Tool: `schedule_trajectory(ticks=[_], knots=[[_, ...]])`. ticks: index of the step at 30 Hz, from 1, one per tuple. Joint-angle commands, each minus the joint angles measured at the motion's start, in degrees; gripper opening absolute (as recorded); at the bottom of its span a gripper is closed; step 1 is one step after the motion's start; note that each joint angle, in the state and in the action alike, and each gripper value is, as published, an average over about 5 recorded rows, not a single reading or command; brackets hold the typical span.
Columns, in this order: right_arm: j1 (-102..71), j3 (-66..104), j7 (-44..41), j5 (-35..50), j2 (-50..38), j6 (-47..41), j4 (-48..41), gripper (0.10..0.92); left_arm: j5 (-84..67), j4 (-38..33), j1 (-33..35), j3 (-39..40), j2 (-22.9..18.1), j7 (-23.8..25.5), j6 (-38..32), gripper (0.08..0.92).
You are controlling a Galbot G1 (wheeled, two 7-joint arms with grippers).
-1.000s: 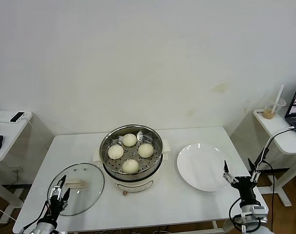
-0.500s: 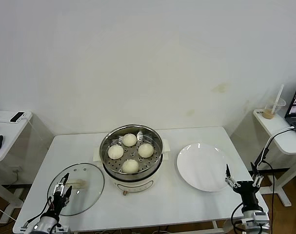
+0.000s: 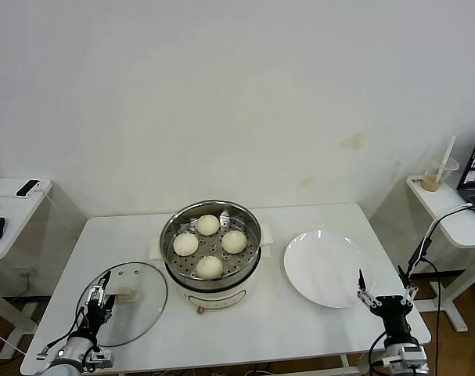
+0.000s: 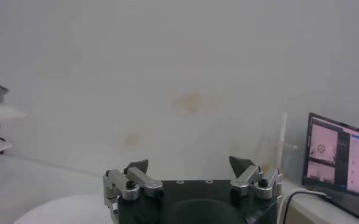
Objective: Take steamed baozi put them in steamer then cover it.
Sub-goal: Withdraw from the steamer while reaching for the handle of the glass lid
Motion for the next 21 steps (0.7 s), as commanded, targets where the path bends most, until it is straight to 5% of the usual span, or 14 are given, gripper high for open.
schedule_trajectory(ticks=[1, 21], knots=[[-0.37, -0.41, 0.03, -0.81, 0.13, 0.06, 0.19, 0.823, -0.14, 1.6, -2.24, 0.48, -0.08, -0.05, 0.03, 0.823], [-1.43, -1.0, -0.18, -1.31, 0.02, -0.27, 0.83, 0.823, -2.82, 4.63, -4.36, 0.75, -1.33, -0.79, -1.19, 0.798]])
